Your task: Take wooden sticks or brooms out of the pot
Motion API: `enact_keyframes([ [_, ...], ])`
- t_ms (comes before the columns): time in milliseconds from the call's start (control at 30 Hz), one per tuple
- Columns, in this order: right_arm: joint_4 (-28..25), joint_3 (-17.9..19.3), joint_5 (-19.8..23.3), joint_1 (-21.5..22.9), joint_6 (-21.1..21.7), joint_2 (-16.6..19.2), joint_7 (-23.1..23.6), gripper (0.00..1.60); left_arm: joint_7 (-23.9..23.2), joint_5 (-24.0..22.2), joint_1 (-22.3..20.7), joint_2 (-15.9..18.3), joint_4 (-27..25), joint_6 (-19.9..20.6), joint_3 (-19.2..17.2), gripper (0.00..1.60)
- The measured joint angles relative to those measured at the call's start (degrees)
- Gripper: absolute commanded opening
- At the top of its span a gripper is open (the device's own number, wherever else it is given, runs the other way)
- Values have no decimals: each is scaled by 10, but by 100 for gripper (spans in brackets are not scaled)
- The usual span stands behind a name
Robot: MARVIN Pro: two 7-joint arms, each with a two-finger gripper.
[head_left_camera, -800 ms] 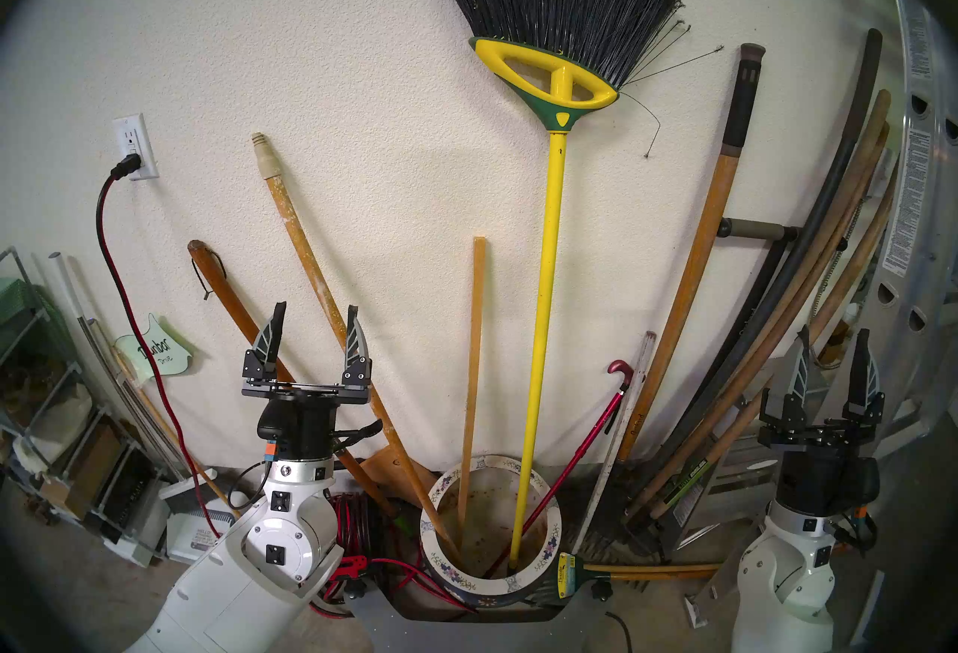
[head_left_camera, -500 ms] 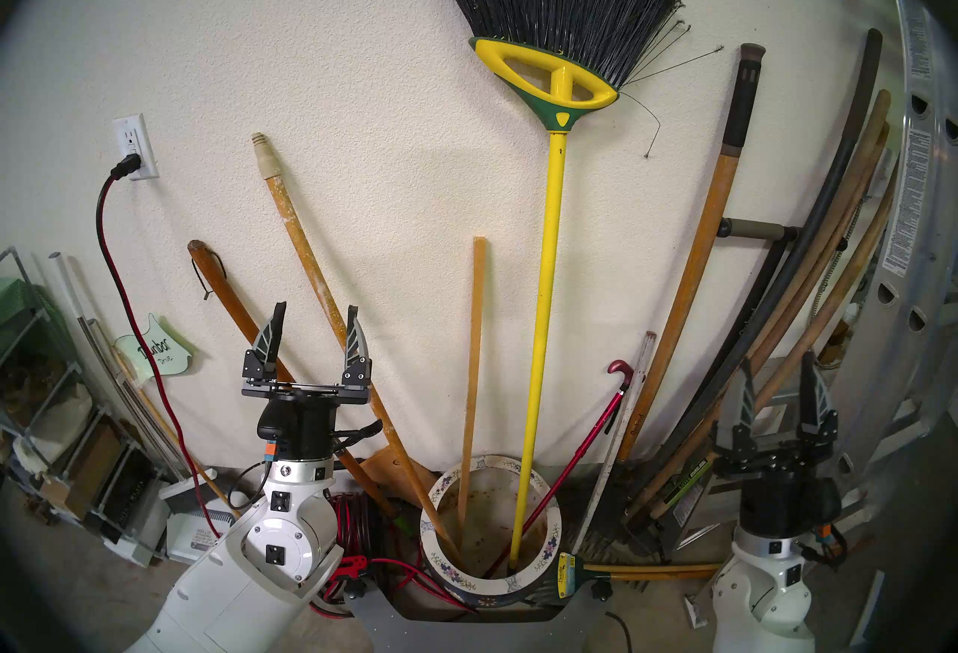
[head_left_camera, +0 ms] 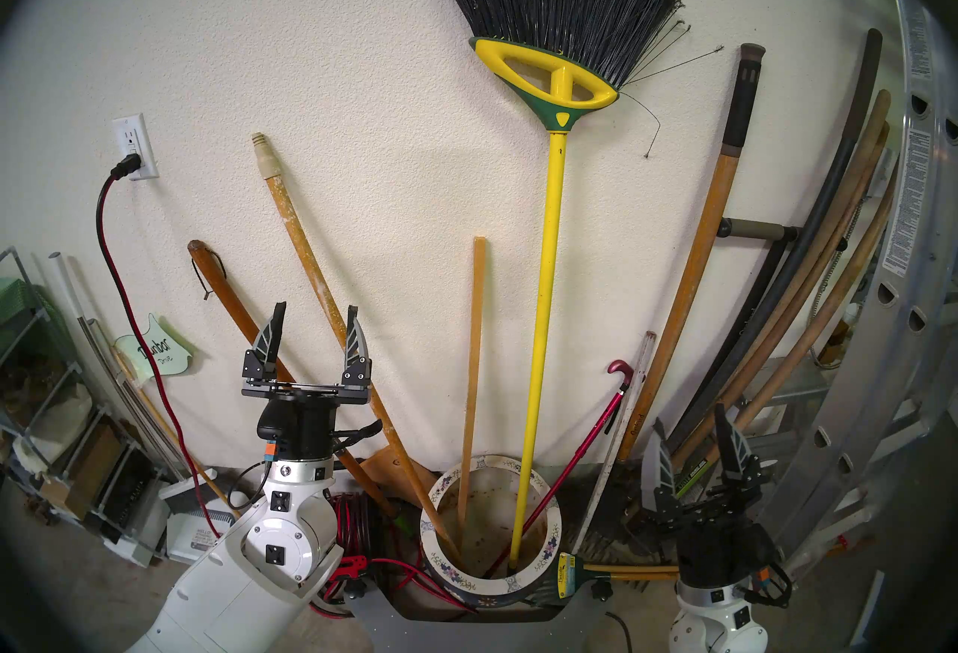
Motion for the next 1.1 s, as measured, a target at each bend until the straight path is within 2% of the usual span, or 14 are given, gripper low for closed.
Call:
enact_keyframes([
  [200, 50, -17, -31, 33, 0, 4, 19, 160, -1, 0, 0, 0, 0, 0, 0, 160],
  [400, 98, -27, -76, 73, 0, 0, 16, 160, -2, 0, 0, -1, 0, 0, -1, 160],
  [667, 160, -35, -129, 127, 7, -5, -23, 160, -3, -1, 1, -2, 0, 0, -2, 160],
  [1100, 299, -34, -202, 199, 2, -8, -104, 160, -5, -1, 1, -3, 0, 0, -3, 160],
])
